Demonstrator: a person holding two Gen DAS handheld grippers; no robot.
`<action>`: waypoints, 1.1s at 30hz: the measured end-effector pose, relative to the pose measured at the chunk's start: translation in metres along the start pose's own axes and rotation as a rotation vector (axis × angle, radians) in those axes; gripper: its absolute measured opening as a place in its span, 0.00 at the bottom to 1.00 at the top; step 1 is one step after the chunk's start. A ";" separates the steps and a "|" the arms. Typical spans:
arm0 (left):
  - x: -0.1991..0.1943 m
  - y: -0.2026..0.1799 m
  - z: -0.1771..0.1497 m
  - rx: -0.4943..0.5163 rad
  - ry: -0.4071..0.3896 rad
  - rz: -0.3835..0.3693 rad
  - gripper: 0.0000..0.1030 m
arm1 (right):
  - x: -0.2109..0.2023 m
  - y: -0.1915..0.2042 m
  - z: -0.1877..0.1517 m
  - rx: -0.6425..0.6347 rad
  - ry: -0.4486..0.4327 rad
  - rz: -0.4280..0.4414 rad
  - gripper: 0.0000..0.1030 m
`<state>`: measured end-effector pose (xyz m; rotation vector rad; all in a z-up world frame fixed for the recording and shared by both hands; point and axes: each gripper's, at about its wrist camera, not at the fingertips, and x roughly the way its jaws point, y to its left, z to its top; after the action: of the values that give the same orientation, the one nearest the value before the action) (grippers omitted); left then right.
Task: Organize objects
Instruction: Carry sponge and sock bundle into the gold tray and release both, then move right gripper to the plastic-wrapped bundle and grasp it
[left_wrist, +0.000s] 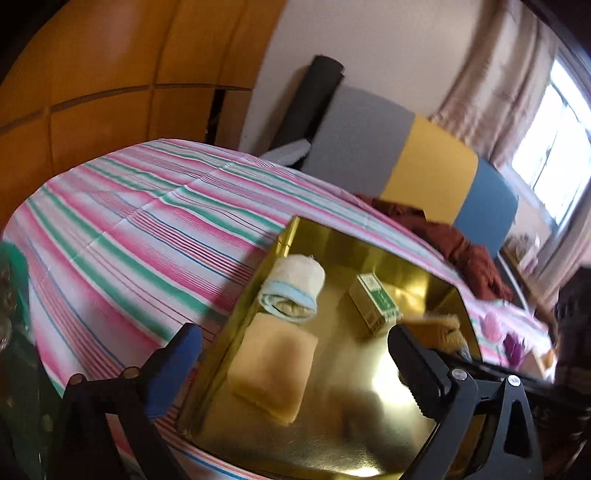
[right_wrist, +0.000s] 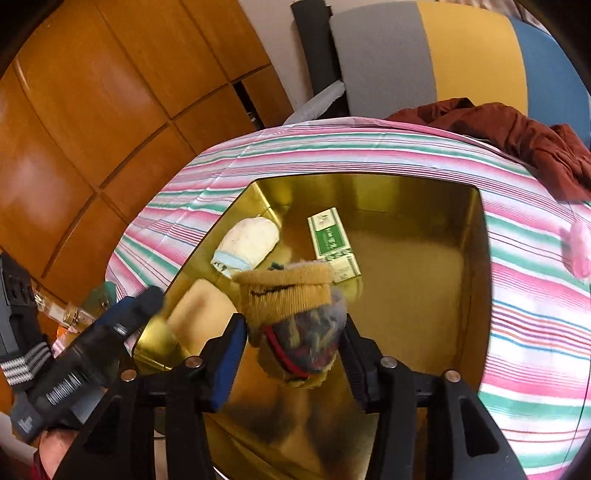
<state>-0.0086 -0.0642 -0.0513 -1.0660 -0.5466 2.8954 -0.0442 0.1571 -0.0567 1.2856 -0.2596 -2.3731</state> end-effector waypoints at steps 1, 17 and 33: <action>-0.005 0.003 0.001 -0.021 -0.018 0.009 0.99 | -0.003 -0.002 -0.001 0.008 -0.007 0.001 0.48; -0.043 0.020 0.007 -0.145 -0.140 0.146 1.00 | -0.033 -0.007 -0.006 0.016 -0.091 -0.021 0.49; -0.051 -0.024 -0.014 -0.015 -0.058 0.127 1.00 | -0.075 0.006 -0.021 -0.093 -0.223 -0.043 0.49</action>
<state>0.0369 -0.0437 -0.0218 -1.0585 -0.5223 3.0449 0.0113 0.1863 -0.0098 0.9952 -0.1870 -2.5353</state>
